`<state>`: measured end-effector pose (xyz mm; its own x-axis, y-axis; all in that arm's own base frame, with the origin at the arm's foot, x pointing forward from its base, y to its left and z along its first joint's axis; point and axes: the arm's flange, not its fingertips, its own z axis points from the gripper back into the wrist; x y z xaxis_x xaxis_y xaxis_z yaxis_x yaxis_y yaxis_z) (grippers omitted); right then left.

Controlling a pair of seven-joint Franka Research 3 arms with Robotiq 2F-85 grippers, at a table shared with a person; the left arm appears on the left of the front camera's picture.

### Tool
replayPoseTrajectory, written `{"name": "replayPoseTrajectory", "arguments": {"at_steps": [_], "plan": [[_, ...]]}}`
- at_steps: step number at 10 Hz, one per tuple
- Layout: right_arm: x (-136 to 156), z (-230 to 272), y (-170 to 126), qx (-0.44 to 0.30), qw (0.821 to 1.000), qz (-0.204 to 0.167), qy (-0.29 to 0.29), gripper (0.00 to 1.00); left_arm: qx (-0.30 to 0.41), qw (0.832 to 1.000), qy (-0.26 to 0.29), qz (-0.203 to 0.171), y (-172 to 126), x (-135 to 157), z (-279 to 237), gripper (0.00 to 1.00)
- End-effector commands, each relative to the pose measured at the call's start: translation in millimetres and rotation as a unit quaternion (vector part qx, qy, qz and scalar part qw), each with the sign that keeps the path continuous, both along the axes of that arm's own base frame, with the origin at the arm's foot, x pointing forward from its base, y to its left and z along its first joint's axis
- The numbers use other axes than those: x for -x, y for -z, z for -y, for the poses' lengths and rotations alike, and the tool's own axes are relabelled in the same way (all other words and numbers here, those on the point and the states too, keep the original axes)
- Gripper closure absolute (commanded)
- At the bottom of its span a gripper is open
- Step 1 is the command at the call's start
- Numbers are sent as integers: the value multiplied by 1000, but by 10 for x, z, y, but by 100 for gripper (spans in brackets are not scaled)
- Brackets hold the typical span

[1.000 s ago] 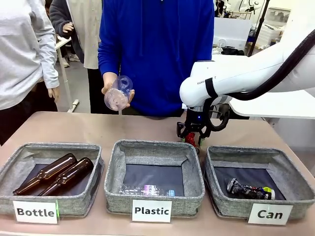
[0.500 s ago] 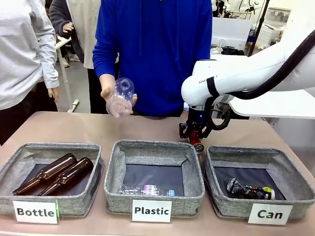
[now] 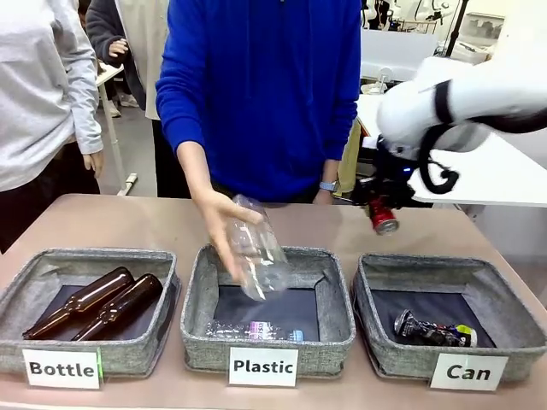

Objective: Sort the can waste into the basket.
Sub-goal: Pick up the can waste from the table and place it in the right Fabric basket.

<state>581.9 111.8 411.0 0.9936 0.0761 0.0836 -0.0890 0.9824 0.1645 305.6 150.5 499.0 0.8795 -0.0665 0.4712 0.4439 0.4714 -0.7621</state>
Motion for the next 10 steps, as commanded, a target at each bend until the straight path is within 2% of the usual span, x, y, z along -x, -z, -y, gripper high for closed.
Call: {"name": "replayPoseTrajectory", "arguments": {"at_steps": [1, 2, 3, 4, 5, 7, 8, 9, 10], "plan": [[791, 364, -242, -47, 987, 6, -152, 100, -1, 1000, 2, 5, 15, 14, 6, 2], [1058, 521, -335, -67, 978, -29, -198, 100, -1, 1000, 2, 5, 15, 14, 6, 2], [1266, 573, -343, -38, 964, -42, -259, 100, -1, 1000, 2, 5, 15, 14, 6, 2], [1467, 502, -281, 42, 946, -30, -321, 100, -1, 1000, 2, 5, 15, 14, 6, 2], [1581, 406, -217, 88, 912, -18, -400, 100, -1, 1000, 2, 5, 15, 14, 6, 2], [1729, 338, -140, 122, 851, 5, -511, 100, -1, 1000, 2, 5, 15, 14, 6, 2], [1757, 343, -139, 123, 832, 28, -540, 100, -1, 1000, 2, 5, 15, 14, 6, 2], [1787, 355, -139, 119, 822, 42, -556, 100, -1, 1000, 2, 5, 15, 14, 6, 2], [1788, 348, -137, 110, 822, 42, -558, 100, -1, 1000, 2, 5, 15, 14, 6, 2]]}}
